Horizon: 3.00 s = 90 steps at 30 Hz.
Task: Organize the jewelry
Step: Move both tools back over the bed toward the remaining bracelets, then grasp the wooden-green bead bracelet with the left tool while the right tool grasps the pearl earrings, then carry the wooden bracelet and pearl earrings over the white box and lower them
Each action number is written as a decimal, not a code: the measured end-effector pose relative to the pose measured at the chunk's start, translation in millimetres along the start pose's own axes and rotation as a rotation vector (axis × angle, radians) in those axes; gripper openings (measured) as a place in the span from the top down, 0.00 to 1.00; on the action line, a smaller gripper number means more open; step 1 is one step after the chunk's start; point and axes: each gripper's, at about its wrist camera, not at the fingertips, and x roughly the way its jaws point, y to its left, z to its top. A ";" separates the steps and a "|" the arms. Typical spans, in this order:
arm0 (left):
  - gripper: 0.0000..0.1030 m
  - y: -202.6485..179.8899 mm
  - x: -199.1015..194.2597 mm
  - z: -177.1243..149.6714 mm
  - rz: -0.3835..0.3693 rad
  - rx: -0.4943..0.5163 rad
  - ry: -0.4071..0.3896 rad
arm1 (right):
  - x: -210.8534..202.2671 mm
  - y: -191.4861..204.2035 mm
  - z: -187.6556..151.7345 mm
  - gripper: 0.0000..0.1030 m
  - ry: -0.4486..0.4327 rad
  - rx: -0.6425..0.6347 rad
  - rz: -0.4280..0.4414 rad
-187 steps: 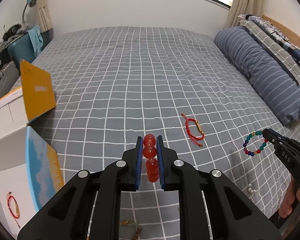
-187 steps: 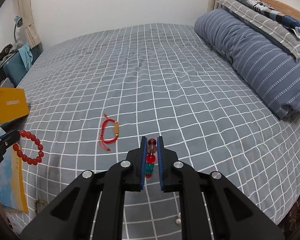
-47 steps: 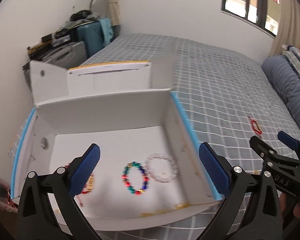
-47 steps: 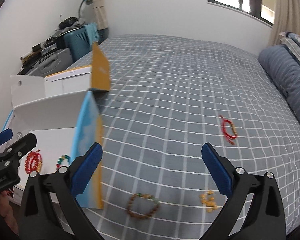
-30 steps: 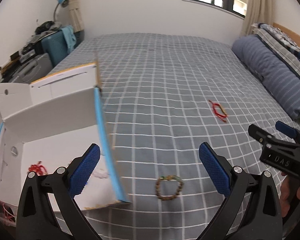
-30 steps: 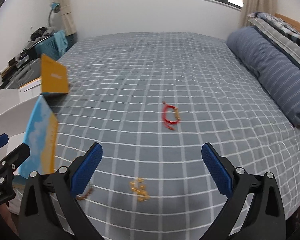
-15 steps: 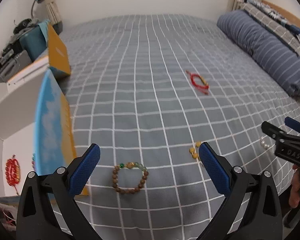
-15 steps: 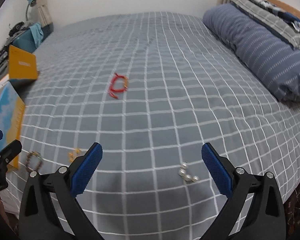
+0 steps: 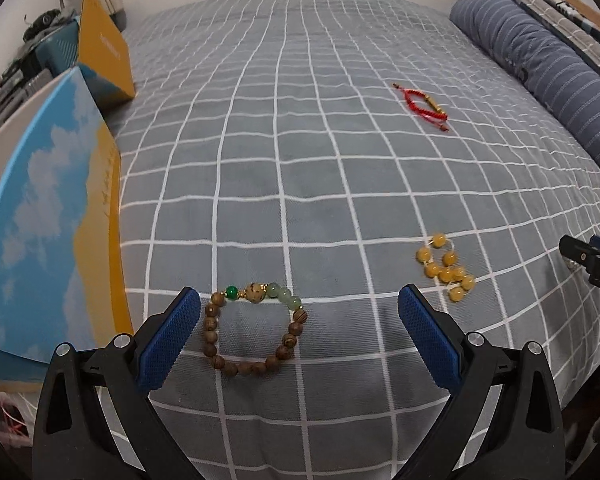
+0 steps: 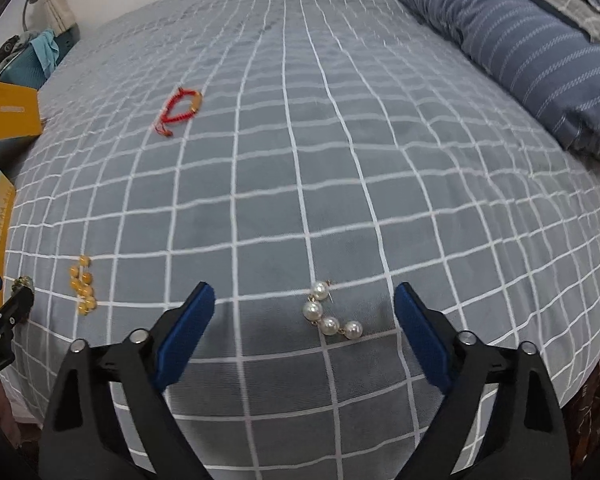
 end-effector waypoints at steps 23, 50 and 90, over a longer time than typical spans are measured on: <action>0.72 1.7 19.6 -3.8 -0.009 0.001 0.052 | 13.1 0.9 -2.5 0.85 0.047 -0.011 0.039; 0.93 -3.0 -24.5 9.1 -0.081 0.005 -0.032 | -22.2 1.1 5.5 0.89 -0.068 0.038 0.046; 0.93 36.9 -116.2 33.2 -0.027 -0.017 -0.238 | -110.8 128.8 28.9 0.89 -0.312 -0.100 0.147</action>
